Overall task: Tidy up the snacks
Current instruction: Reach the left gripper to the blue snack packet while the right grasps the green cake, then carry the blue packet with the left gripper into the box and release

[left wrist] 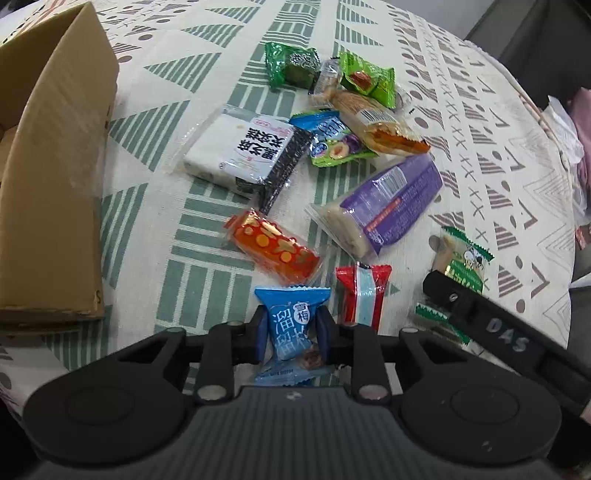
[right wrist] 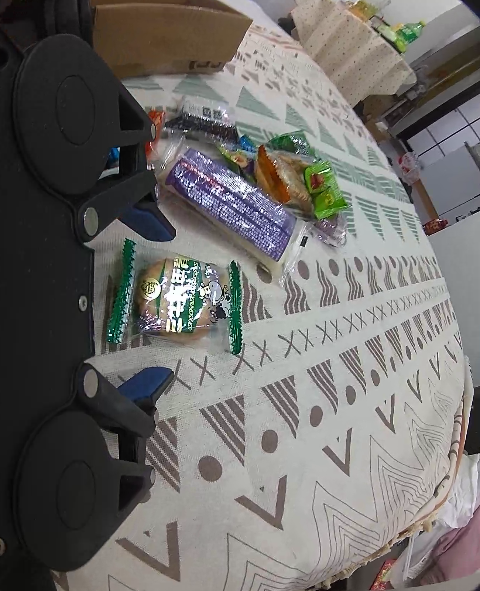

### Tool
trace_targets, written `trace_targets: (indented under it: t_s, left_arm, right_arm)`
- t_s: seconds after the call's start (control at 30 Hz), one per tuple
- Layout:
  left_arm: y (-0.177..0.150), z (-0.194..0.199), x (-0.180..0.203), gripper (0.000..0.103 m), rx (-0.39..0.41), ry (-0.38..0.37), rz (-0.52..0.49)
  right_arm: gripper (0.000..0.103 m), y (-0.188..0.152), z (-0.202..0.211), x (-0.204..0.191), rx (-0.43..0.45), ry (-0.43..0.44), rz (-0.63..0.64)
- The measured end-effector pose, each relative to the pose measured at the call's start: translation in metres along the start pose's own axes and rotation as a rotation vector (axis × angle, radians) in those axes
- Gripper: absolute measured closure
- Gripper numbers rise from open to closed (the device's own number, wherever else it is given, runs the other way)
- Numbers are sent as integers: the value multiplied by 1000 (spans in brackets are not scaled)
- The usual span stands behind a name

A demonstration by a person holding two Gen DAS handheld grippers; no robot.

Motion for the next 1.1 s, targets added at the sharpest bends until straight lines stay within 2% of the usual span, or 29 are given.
trace_targets:
  t_s: [0.1,0.13,0.23,0.53,1.1]
  left_arm:
    - [1,4,0,78,5,-7,-1]
    - [2,6,-1,78,7,-9,-2]
    - [2,13,-2,78,18,-11,-2]
    - [7,49,0,79,101,-48,-30]
    - [7,136,-31,79,260,-80,2]
  right_arm:
    - [41,0,-4,-8,7,-45,51]
    - [51,-1,-4,-10,9,-59,66]
    - [55,-1,-2,-9,11,-75,70]
    - [56,1,30,-10,46,-54,50]
    - [56,-5,104,-64,178,12,77]
Point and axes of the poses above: each gripper's, at about its wrist camera, not at the fingertips, and z roughly against the way its jaws point, x to its right, y to its top, the point moved 4 cm from there along -z, roughly the way its jaws point, and after that the axes turned 5 degrees about -y, right-handed, at the moved point
